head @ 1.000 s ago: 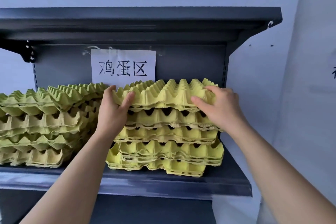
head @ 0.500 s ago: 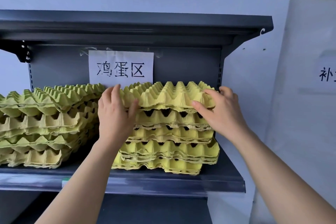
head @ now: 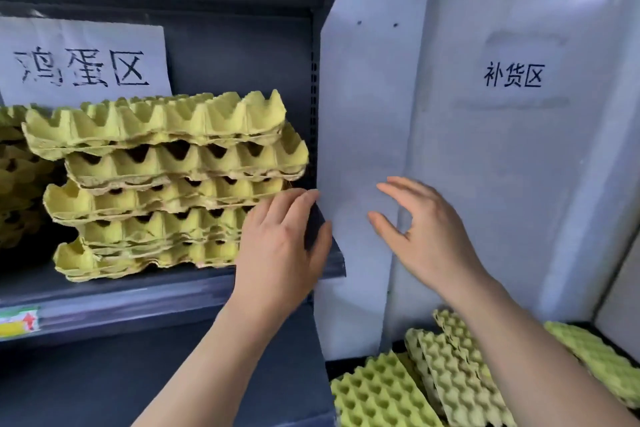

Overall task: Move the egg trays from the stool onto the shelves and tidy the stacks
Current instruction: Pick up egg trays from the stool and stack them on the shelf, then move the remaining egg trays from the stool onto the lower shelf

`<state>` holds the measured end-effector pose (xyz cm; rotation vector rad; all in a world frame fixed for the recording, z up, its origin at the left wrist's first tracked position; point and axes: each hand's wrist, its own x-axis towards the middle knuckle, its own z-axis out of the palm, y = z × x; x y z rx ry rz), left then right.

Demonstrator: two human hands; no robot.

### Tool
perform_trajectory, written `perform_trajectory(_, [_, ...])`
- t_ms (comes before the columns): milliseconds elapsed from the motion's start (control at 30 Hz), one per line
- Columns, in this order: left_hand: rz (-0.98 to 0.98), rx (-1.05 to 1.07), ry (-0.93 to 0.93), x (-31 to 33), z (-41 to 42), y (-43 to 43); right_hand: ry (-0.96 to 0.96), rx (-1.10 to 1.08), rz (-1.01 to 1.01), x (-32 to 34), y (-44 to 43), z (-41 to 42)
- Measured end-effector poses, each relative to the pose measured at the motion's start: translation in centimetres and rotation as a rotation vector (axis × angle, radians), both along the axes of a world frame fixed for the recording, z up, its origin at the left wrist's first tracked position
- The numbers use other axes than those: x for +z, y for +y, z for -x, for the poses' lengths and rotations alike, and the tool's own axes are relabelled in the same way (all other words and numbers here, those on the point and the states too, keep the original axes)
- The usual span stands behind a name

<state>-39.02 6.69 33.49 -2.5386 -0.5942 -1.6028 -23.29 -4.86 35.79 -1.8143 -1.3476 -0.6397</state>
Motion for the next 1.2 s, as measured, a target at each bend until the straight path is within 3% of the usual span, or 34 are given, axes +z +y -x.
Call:
perform_trajectory(600, [0.420,-0.221,0.482,-20.7,-30.0,-16.7,0.305,-0.358,0.440,-19.1,-23.1,-28.1])
perform_trajectory(1200, [0.785,-0.146,0.944,-36.7,-54.1,-12.9,0.808,-0.480,0.657,-35.0,-21.4,-52.4])
